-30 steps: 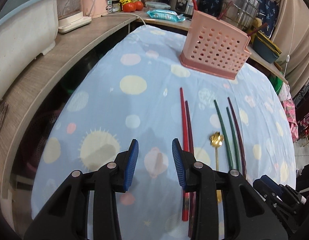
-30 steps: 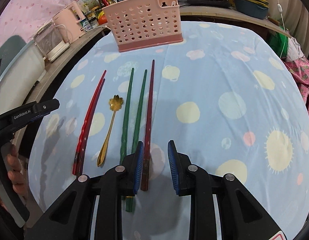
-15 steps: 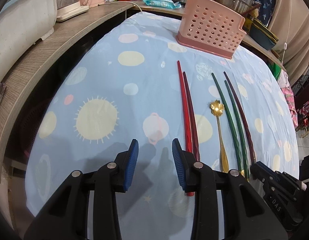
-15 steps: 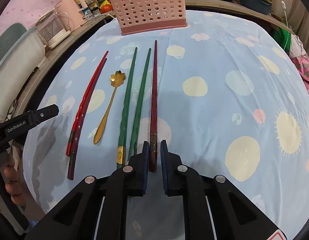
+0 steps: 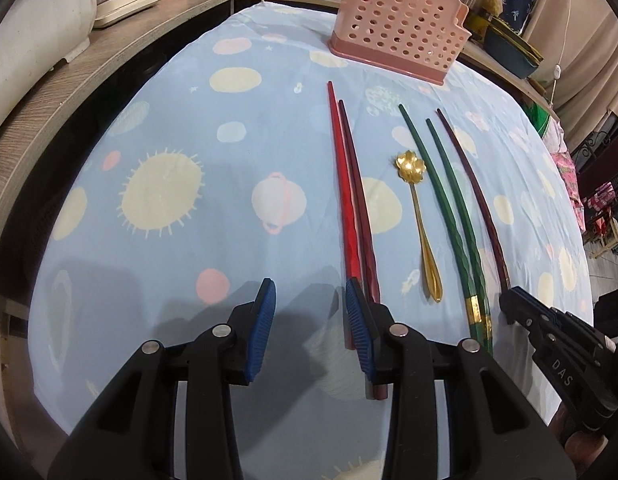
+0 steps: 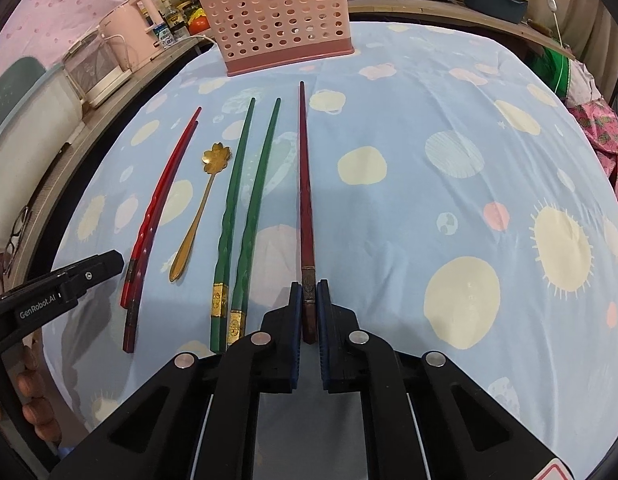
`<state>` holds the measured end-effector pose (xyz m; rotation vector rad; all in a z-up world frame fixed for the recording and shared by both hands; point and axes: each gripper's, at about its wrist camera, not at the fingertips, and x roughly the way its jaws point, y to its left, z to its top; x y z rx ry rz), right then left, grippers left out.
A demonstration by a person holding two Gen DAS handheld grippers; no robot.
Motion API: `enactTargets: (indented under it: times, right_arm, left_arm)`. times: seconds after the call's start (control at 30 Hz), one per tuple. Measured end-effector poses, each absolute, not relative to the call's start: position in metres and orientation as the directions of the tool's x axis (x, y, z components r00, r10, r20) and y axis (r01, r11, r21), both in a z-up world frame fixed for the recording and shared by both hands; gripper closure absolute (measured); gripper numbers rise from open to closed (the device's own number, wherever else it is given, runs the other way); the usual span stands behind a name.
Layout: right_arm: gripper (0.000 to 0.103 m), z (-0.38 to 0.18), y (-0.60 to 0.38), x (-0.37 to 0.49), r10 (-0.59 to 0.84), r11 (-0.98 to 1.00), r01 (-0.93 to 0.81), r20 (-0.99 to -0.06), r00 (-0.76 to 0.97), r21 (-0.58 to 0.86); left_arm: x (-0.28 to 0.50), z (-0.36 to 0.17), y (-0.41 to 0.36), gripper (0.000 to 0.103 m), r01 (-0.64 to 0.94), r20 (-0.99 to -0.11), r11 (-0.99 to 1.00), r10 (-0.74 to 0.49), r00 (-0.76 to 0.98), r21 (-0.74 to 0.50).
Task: Organize utensils
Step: 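Close the left tool on a red chopstick while the right tool holds the dark-red one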
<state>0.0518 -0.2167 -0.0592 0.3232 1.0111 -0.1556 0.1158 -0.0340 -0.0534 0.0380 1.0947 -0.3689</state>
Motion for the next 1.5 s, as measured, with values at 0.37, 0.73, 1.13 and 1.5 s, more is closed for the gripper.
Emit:
enactTargets:
  times: [0.37,0.73,1.13,1.5]
  right_arm:
    - [0.096,-0.06,-0.216,0.05,0.017,0.943,0.273,-0.851,0.525,0.188]
    - [0.096,-0.06,-0.216,0.05,0.015,0.944,0.274,-0.851,0.524,0.186]
    - [0.096,-0.06,-0.216,0.05,0.013,0.945,0.272,-0.852,0.524,0.182]
    - [0.096,-0.059,-0.215,0.05,0.01,0.947,0.267,-0.85,0.526,0.176]
  left_arm:
    - [0.114,-0.058,-0.045,0.069,0.34,-0.874,0.929,-0.282,0.397,-0.145]
    - [0.112,-0.061,-0.043,0.074,0.338,-0.874,0.931,-0.273,0.403,-0.135]
    - [0.113,-0.061,-0.032,0.095,0.323,-0.87,0.935,-0.275,0.409,-0.144]
    - [0.113,-0.061,-0.031,0.096,0.326,-0.87,0.934,-0.278,0.407,-0.146]
